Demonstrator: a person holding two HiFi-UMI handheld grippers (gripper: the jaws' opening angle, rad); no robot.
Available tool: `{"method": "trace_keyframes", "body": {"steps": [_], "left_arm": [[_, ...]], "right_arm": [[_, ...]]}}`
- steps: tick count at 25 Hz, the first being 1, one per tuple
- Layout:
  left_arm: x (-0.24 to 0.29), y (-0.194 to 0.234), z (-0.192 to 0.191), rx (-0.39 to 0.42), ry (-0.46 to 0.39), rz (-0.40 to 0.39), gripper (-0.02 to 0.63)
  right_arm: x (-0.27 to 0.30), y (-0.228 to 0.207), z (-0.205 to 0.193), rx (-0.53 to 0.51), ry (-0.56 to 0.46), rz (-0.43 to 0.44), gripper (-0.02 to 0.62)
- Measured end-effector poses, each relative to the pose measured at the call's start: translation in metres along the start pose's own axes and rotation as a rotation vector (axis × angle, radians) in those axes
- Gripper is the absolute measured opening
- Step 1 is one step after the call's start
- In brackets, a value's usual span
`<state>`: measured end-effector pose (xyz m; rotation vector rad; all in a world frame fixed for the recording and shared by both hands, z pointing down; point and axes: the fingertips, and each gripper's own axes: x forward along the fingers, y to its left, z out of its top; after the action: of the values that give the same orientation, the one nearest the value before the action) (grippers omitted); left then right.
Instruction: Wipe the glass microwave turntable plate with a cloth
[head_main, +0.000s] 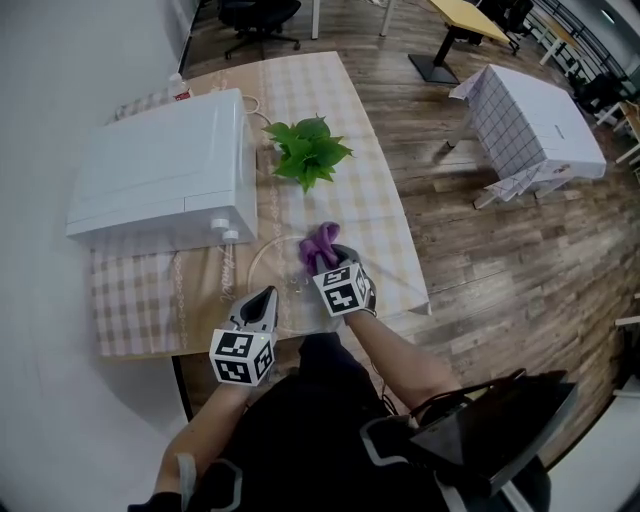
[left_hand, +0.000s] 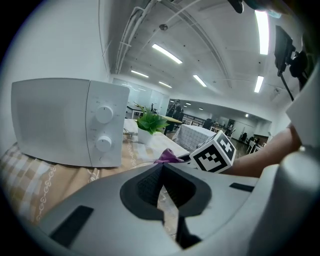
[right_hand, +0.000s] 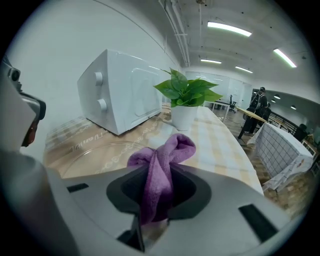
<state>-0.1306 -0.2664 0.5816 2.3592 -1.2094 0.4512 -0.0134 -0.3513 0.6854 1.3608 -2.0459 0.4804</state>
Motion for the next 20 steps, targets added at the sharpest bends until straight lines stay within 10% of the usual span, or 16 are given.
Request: {"method": "trace_keyframes", "body": {"steps": [12, 20], "left_arm": [[-0.009, -0.021, -0.004, 0.010, -0.009, -0.037, 0.005], [-0.032, -0.018, -0.013, -0.007, -0.030, -0.007, 0.003]], "right_arm": [[-0.028, -0.026, -0.013, 0.028, 0.016, -0.090, 0.097], [-0.044, 0.021, 0.011, 0.003, -0.054, -0.005, 0.097]]}}
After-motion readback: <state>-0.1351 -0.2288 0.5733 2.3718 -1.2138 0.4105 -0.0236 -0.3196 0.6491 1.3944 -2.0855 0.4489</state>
